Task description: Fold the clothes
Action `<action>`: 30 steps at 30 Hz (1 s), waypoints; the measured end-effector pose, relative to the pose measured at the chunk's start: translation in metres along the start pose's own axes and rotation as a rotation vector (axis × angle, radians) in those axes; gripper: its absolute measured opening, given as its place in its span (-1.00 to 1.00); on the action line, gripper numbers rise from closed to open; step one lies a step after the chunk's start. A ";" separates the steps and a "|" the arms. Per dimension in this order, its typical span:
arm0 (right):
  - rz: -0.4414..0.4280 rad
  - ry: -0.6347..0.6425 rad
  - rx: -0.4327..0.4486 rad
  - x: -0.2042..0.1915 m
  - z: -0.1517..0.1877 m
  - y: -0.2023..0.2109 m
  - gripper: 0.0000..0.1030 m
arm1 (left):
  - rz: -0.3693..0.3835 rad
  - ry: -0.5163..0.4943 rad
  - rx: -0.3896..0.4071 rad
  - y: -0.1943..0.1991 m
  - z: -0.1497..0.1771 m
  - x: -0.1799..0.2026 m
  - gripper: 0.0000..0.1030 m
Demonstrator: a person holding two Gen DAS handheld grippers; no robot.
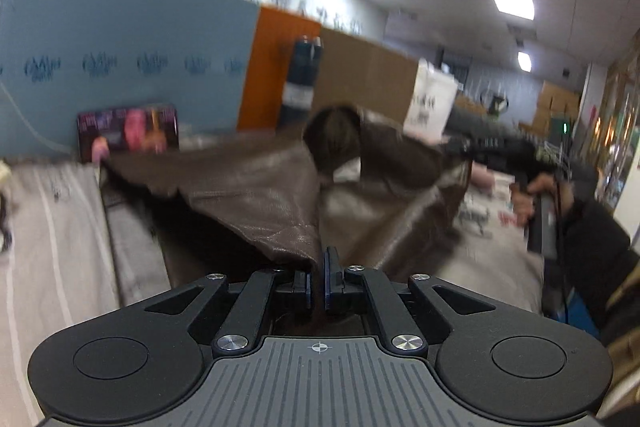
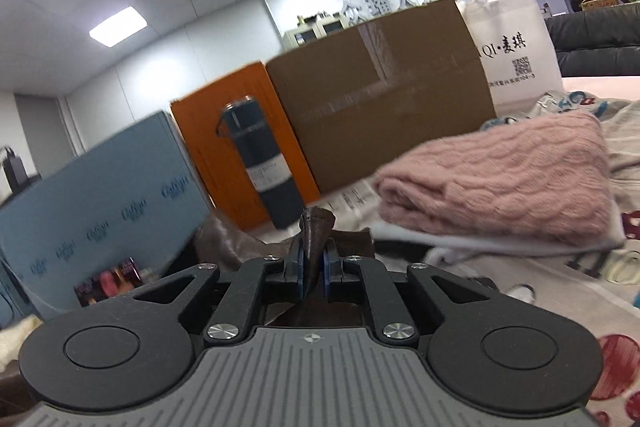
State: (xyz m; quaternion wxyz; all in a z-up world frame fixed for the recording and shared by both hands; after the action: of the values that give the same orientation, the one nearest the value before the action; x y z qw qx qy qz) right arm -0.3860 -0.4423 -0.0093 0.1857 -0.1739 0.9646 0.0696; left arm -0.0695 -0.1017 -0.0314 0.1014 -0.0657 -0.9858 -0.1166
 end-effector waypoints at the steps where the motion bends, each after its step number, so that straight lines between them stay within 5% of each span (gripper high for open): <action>1: 0.022 0.008 -0.015 0.006 0.002 0.004 -0.52 | 0.003 0.000 -0.042 -0.002 0.007 -0.002 -0.85; 4: 0.113 0.030 -0.004 0.024 -0.001 0.015 -0.08 | 0.007 -0.019 -0.121 -0.014 0.011 -0.009 -0.68; 6: 0.159 0.034 0.012 0.036 -0.007 0.022 0.09 | -0.006 0.025 -0.070 -0.017 0.002 -0.024 -0.17; 8: 0.166 0.023 0.034 0.040 -0.017 0.030 0.47 | -0.020 0.068 -0.020 -0.020 -0.008 -0.039 0.71; 9: 0.160 0.032 0.046 0.038 -0.021 0.032 0.51 | -0.027 0.090 0.005 -0.021 -0.012 -0.047 0.77; 18: 0.039 0.059 0.056 -0.010 -0.049 0.009 0.76 | -0.149 0.343 0.151 -0.050 -0.061 -0.123 0.88; 26: -0.026 0.168 -0.071 -0.073 -0.026 -0.059 0.89 | -0.258 0.631 0.121 -0.107 -0.054 -0.202 0.88; 30: -0.041 0.234 -0.136 -0.102 -0.009 -0.093 0.89 | -0.253 0.686 0.113 -0.122 -0.044 -0.216 0.87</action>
State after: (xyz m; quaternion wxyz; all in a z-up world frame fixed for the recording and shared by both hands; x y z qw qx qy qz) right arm -0.2667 -0.4993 0.0315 0.0613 -0.2129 0.9689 0.1102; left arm 0.1294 -0.2530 -0.0622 0.4141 0.1051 -0.8997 -0.0889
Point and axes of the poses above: each gripper's, at about its wrist camera, not at the fingertips, and y roughly against the way its jaws point, x to its right, z to its underside, the point moved 7 cm from there along -y, roughly the way its jaws point, and after that the axes turned 13 degrees about x, right-handed, at the moved point
